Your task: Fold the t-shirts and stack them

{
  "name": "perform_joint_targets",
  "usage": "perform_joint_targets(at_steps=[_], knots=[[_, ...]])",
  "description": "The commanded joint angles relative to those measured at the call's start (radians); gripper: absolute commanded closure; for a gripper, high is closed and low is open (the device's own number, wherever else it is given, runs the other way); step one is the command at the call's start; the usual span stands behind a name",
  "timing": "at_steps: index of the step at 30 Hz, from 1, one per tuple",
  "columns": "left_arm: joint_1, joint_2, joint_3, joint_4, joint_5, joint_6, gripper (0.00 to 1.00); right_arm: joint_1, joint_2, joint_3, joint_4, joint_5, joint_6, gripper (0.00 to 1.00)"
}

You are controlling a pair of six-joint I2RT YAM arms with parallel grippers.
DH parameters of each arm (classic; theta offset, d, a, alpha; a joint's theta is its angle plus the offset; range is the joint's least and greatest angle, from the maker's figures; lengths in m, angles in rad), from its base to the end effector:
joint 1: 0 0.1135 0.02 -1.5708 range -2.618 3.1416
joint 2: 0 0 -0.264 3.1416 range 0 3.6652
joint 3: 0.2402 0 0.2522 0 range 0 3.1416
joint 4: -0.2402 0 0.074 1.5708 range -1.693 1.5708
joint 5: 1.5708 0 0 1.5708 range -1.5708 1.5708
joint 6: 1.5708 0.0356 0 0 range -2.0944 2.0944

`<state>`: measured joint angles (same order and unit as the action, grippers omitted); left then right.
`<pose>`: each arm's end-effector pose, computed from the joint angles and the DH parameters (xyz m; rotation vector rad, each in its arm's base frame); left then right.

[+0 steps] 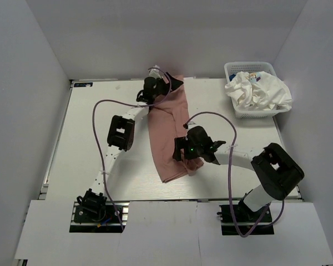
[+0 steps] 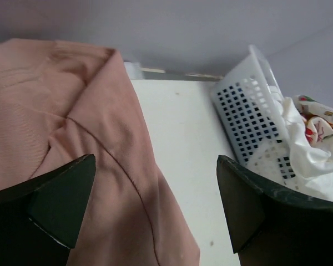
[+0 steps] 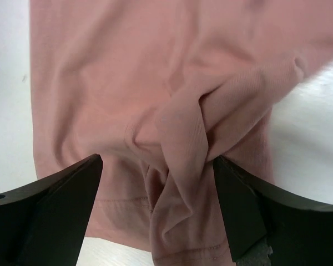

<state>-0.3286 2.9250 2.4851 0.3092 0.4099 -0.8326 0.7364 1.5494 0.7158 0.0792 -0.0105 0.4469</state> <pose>0.5924 -0.2170 0.1063 -0.1321 1.8403 -1.1888 0.2245 0.2040 0.1614 -0.3522 2.3784 0.5904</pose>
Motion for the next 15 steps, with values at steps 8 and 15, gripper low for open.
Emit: perform_joint_targets(at_steps=[8,15], knots=[[-0.05,0.051,-0.006,0.116,-0.302,-0.105,0.0,0.169,-0.087,-0.041,-0.182,-0.014,0.082,0.14],[-0.05,0.016,-0.04,0.18,-0.359,-0.106,0.0,0.251,-0.181,-0.093,-0.229,-0.047,0.128,0.16]])
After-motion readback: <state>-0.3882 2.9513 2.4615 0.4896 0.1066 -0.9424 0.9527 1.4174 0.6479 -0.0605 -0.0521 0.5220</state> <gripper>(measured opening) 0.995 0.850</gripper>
